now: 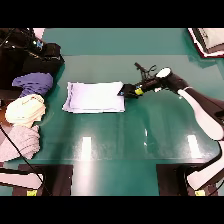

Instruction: Fold the shirts.

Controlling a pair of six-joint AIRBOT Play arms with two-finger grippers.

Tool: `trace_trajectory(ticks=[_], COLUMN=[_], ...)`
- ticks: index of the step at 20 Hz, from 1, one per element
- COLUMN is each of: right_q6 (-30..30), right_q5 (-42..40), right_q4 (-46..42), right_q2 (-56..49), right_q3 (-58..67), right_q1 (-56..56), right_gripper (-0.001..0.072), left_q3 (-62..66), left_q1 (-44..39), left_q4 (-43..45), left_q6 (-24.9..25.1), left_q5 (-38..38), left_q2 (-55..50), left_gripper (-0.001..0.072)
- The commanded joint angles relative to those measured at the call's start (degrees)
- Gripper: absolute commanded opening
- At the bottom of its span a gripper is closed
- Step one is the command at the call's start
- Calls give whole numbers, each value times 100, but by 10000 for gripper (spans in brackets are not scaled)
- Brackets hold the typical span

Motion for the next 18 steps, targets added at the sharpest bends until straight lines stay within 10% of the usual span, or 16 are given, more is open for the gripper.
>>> trace_trajectory(ticks=[1, 3, 5, 18], right_q6=[166, 160, 129, 52], right_q5=[-125, -125, -197, -330], right_q4=[186, 177, 162, -592], right_q2=[-632, -811, -868, 2354], right_q3=[664, 968, 1106, -1311], right_q1=[343, 485, 557, -3071], right_gripper=[600, 420, 23, 14], left_q3=[-50, -50, -50, -50], left_q1=[0, 0, 0, 0], left_q4=[-76, -76, -76, -76], left_q6=[9, 9, 9, 55], left_q5=[-26, -42, -59, -92], left_q2=[-2, -2, -2, -2], left_gripper=[24, 24, 24, 24])
